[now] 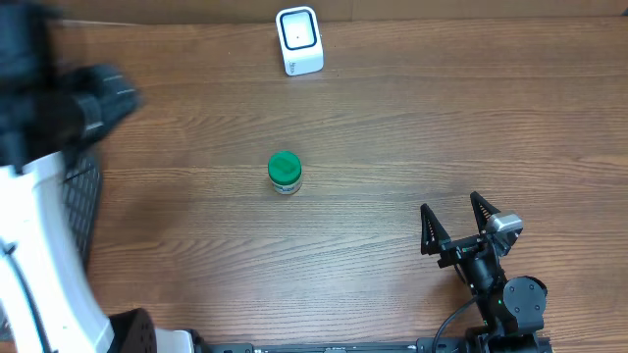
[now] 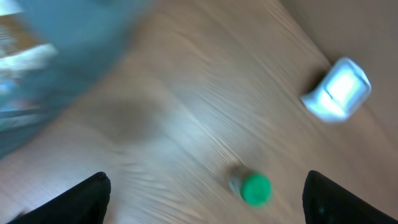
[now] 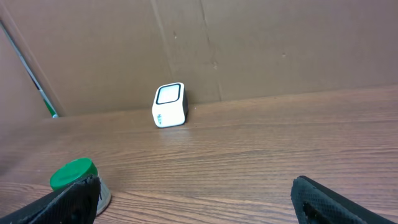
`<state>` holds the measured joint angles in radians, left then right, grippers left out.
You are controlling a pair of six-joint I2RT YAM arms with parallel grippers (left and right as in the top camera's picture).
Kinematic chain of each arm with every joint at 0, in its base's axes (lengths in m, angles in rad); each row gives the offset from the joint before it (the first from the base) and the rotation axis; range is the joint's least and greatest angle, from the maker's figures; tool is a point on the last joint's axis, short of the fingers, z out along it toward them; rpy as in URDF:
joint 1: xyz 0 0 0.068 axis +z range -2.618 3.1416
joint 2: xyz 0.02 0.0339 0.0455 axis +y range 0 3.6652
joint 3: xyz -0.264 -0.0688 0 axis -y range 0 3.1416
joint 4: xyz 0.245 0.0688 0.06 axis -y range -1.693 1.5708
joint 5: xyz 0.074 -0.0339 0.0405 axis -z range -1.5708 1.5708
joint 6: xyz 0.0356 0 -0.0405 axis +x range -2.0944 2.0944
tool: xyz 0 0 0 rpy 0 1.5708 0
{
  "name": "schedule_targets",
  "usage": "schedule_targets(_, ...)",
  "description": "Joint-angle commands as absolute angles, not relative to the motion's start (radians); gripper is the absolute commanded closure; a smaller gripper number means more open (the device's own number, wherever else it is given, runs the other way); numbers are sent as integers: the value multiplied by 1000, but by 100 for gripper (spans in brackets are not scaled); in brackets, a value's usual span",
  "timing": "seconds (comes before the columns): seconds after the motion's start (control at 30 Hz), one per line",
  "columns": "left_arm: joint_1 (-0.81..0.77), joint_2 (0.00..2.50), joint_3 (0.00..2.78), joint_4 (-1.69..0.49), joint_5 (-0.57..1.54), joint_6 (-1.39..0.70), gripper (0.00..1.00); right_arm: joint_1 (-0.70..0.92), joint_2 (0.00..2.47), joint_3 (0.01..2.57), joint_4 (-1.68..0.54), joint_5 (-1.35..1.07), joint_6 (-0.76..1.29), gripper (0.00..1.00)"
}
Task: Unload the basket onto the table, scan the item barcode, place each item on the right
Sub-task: 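Return the left gripper to the basket and grasp the orange-white packet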
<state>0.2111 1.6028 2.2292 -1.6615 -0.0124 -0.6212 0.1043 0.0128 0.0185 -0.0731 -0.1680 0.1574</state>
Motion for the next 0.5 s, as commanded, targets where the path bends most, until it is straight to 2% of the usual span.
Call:
schedule_targets(0.0,452,1572,2235,-1689,-35,-590,22,98,3,8,-69,-158,160,0)
schedule_targets(0.2,810,1586,2134,-1655,-25,-567,40,98,3,8,-69,-158,160,0)
schedule_targets(0.37,935,1587,1924,-1584,30,-525,41,98,3,8,-69,-158,160,0)
schedule_targets(0.47,964,1588,1777,-1514,17,-484,47,98,3,8,-69,-158,160,0)
